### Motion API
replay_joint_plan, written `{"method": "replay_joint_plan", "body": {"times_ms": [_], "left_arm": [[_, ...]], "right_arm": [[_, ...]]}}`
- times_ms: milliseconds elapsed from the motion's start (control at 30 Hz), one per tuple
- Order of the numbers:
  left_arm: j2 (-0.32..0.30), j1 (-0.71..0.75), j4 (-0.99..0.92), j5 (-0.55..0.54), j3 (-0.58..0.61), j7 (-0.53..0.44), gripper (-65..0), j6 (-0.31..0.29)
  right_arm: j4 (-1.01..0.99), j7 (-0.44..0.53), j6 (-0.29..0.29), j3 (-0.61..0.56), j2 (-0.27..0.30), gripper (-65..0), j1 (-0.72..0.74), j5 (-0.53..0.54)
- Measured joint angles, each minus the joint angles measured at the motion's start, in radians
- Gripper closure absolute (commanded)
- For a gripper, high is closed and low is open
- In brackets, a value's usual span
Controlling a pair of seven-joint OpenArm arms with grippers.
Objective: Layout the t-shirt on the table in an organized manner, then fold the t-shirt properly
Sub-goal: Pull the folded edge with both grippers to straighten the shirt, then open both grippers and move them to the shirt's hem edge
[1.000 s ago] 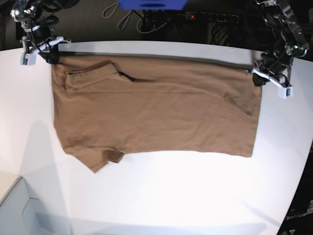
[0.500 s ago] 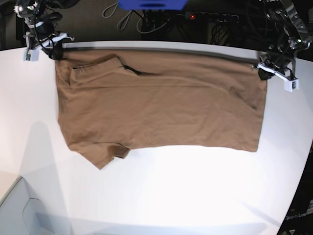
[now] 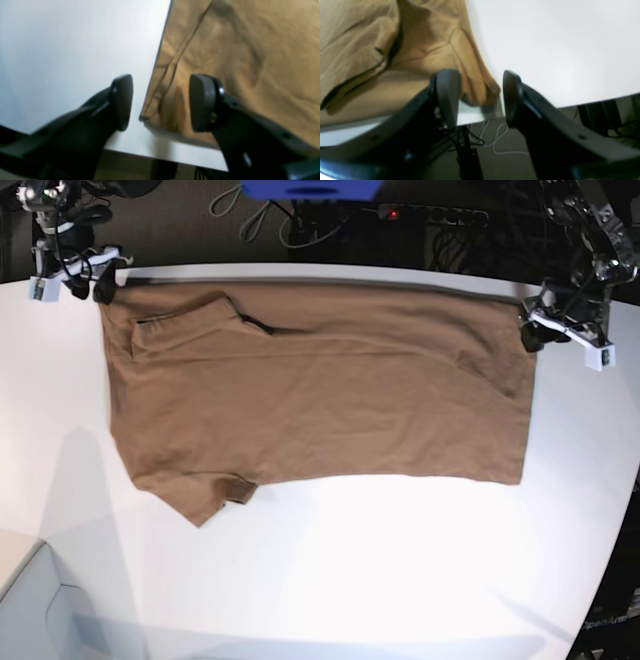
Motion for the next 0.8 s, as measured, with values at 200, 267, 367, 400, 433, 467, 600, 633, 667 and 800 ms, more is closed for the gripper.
{"method": "replay_joint_plan", "body": {"times_ms": [200,267,367,400,433,467,600,633,667,800], "left_arm": [[0.0,-0.003,0.011,0.001,-0.001,0.0,-34.1,0.0],[0.0,-0.006,0.027,0.0,-0.001,0.0,-34.1,0.0],[0.0,-0.031,0.044,0.002,-0.003,0.003,-34.2,0.0],[0.0,-0.037,0.049,-0.001,-0.003,-0.001,-34.2,0.0],[0.0,-0.044,0.056,0.0,-0.006,0.0,-34.2,0.0],[0.003,-0.051,0.062,-0.002,-0.016,0.001,-34.2,0.0],[0.031,-0.092,0.071,0.003,-0.08,0.003,-34.2,0.0],[0.033,-0.105,0.071,0.002,-0.091,0.008,-34.2,0.0],[0.032,-0.123,0.07,0.005,-0.096,0.01,-34.2,0.001],[0.019,-0.2,0.065,0.014,-0.104,0.003,-34.2,0.011]], "right_arm": [[0.0,0.0,0.0,0.0,0.0,-29.5,0.0,0.0],[0.0,-0.005,0.003,0.026,-0.006,-31.9,0.007,0.0],[0.022,-0.008,-0.002,0.106,-0.042,-35.7,0.045,-0.004],[0.037,-0.008,-0.001,0.116,-0.047,-36.5,0.051,-0.005],[0.053,-0.008,-0.001,0.125,-0.047,-36.9,0.055,-0.001],[0.068,-0.006,-0.001,0.132,-0.047,-37.2,0.058,0.0],[0.105,-0.004,-0.001,0.136,-0.042,-37.3,0.064,-0.001],[0.109,-0.011,-0.001,0.132,-0.039,-37.3,0.073,-0.003],[0.111,-0.017,-0.002,0.13,-0.032,-37.3,0.089,-0.008],[0.112,-0.019,-0.003,0.086,0.022,-37.3,0.192,-0.016]]}}
